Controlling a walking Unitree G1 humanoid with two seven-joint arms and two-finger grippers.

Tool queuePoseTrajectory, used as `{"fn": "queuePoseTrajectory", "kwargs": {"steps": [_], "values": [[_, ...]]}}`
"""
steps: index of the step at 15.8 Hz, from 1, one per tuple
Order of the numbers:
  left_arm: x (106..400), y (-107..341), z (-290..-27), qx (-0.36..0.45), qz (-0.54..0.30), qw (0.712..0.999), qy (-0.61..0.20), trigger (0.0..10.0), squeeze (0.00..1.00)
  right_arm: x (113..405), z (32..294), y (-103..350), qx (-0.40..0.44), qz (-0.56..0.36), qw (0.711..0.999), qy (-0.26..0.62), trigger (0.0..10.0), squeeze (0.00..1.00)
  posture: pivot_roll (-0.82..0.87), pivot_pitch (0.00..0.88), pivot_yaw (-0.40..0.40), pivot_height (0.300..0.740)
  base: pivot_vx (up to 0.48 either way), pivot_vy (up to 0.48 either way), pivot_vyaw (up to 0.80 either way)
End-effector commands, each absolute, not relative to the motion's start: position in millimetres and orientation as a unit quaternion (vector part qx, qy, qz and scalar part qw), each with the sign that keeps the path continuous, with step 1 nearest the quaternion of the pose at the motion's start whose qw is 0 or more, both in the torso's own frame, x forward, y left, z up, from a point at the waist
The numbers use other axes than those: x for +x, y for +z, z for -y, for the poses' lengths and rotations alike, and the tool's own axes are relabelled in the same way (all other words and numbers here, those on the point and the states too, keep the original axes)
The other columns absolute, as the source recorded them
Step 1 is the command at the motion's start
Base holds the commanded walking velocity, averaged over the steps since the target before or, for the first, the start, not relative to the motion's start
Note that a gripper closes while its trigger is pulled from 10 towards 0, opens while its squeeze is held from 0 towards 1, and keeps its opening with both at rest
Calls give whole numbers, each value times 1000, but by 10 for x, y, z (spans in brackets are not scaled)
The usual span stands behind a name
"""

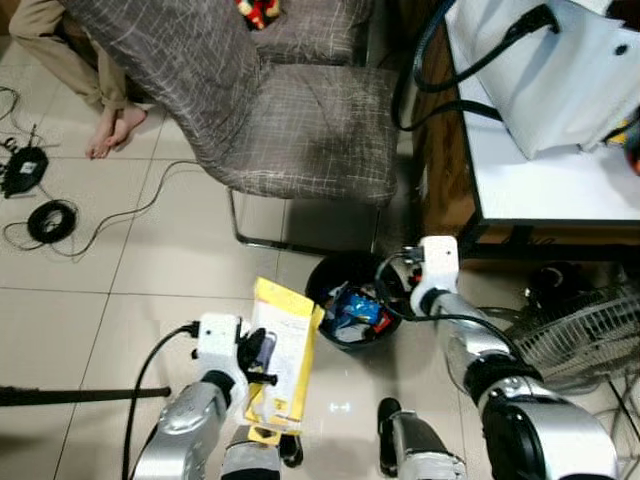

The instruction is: Picking trash to rubbish bin

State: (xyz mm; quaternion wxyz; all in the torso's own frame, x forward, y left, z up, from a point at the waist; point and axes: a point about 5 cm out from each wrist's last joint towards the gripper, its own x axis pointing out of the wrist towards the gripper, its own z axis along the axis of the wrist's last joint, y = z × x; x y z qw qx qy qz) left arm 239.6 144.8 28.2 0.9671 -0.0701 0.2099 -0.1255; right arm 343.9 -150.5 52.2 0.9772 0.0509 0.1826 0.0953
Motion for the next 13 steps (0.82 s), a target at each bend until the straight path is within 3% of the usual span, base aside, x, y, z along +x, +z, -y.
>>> {"fn": "queuePoseTrajectory", "kwargs": {"steps": [1, 7, 13], "values": [[2337, 184, -1455, -65, -230, 962, -129, 10000, 0, 3375, 1496, 438, 66, -200, 973, 99, 10000, 0, -52, 293, 50, 740, 0, 0, 0], [2499, 29, -1268, -66, -247, 952, -168, 10000, 0, 2971, 1356, 559, 93, -201, 965, 143, 10000, 0, -169, 284, 38, 740, 0, 0, 0], [2608, -64, -1131, -60, -259, 944, -194, 10000, 0, 2649, 1524, 697, 72, -258, 954, 135, 10000, 0, -227, 292, 30, 740, 0, 0, -150]]}}
